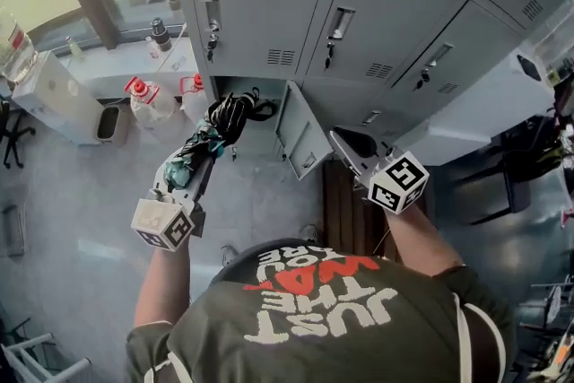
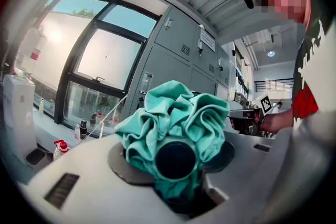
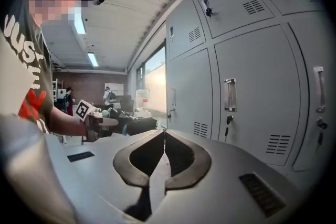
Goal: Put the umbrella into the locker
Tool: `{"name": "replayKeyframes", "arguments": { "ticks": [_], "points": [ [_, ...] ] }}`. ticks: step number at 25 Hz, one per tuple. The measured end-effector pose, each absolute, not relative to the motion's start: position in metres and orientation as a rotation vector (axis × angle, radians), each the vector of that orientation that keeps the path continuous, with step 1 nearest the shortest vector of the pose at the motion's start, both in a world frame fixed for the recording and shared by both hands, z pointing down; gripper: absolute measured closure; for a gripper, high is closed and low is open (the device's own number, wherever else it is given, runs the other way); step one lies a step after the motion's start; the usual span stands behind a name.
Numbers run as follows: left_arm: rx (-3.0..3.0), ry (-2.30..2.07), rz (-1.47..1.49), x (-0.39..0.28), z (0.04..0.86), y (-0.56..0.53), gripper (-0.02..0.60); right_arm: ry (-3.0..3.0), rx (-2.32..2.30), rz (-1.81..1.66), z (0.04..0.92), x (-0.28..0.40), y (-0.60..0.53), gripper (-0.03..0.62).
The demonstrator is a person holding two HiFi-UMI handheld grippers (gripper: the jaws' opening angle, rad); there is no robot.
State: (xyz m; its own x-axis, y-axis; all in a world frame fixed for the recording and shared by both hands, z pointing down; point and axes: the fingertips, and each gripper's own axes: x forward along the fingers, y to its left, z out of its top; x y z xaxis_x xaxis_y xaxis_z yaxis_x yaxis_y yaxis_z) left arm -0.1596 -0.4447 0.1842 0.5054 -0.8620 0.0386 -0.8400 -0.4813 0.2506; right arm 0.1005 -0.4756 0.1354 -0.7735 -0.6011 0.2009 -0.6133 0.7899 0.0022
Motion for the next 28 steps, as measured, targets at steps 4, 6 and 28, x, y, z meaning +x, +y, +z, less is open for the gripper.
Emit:
{"name": "replayKeyframes", "arguments": {
  "ticks": [4,6,28],
  "points": [
    [2.450,-1.512,-0.174,-0.132,0.205,-0.471,0.374,-2.803,0.862,0.057,0.155,0.124,-0.524,0.562],
    [2.450,-1.499,-0.194,-0.126,0.217,-0.485,0.373,-2.804,0.865,0.047,0.169,0.129,-0.544,0.561],
    [2.708,-1.491,-0.487,-0.157,0.425,-0.587,0.373,-2.902,1.135,0.059,0.315,0.162,-0.526,0.562]
  ]
}}
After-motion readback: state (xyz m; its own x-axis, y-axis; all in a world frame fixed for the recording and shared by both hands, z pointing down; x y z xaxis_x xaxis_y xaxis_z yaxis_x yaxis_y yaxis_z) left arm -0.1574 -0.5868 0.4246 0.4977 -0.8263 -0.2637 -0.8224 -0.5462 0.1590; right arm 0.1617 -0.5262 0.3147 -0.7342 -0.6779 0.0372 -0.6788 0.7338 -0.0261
